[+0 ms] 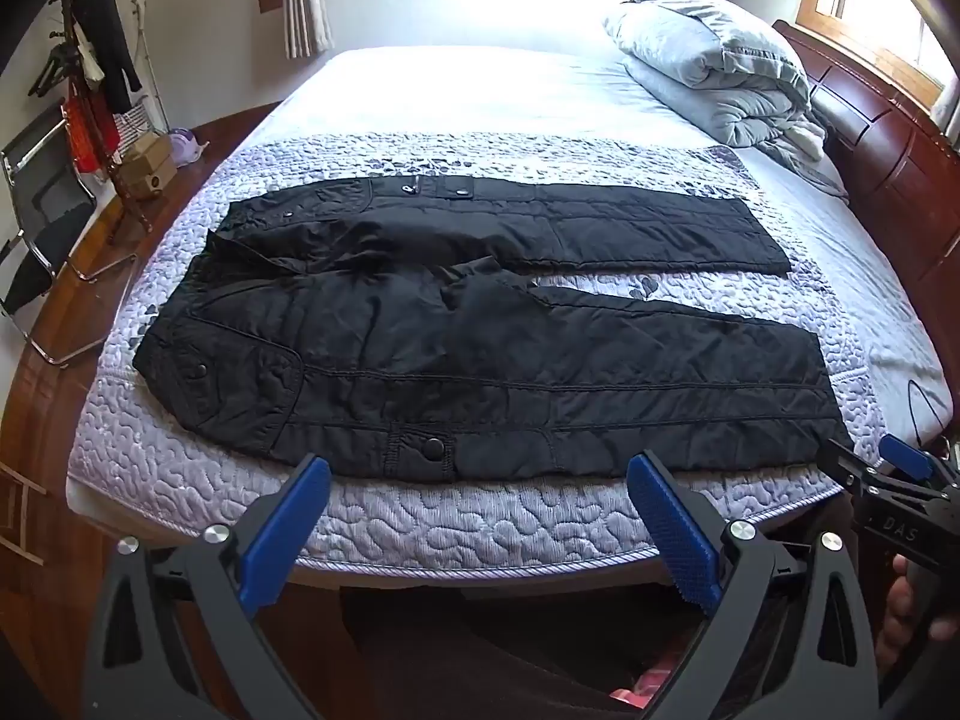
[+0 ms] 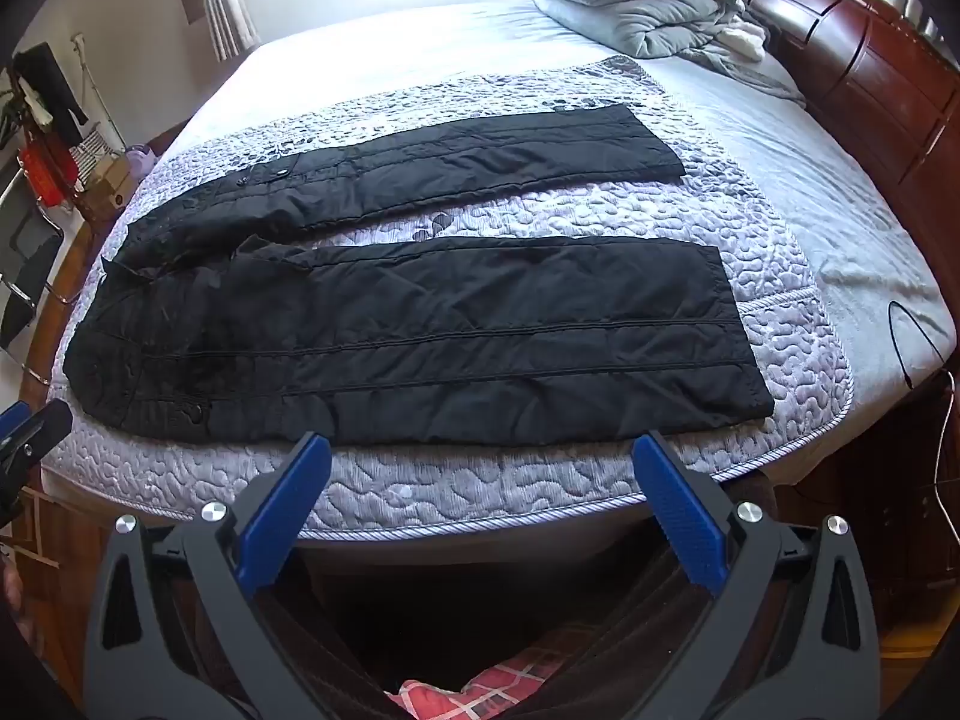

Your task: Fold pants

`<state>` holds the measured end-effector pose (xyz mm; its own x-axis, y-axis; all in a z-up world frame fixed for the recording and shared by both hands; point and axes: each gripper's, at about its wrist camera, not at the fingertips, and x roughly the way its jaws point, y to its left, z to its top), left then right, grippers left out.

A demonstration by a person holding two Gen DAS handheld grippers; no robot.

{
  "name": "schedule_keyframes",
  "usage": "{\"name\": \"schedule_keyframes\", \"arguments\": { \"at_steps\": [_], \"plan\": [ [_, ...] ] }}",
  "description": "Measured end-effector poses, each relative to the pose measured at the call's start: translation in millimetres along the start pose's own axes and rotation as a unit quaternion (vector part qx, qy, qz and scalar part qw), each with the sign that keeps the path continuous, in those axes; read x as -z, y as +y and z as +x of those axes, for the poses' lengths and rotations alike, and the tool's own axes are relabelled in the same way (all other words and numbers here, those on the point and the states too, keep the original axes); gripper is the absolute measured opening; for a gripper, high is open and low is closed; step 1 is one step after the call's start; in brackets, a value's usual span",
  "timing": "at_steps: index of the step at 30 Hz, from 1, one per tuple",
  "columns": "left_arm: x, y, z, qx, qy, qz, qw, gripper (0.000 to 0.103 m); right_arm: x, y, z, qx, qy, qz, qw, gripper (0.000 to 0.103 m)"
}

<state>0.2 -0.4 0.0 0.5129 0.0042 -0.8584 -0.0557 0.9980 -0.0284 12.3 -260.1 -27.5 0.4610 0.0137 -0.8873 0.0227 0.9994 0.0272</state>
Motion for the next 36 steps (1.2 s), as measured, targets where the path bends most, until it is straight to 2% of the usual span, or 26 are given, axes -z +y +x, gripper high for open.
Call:
{"name": "schedule_keyframes", "arguments": {
  "at_steps": [3,18,36],
  "plan": [
    [0,1,-1,0.008,-0.004,-0.003,1.0000,0.099,0,0,0,0.000,0.002,0.000,1.000,0.101],
    [-7,-2,-6,0.006,-0.002,-0.002,1.0000,0.099,1,2,0,0.001,0.001,0.000,1.000,0.101],
    [3,0,-1,0.011,-0.006,0.002,0.9999,0.099,2,1,-1,0.001,0.001,0.000,1.000,0.101]
  ]
}}
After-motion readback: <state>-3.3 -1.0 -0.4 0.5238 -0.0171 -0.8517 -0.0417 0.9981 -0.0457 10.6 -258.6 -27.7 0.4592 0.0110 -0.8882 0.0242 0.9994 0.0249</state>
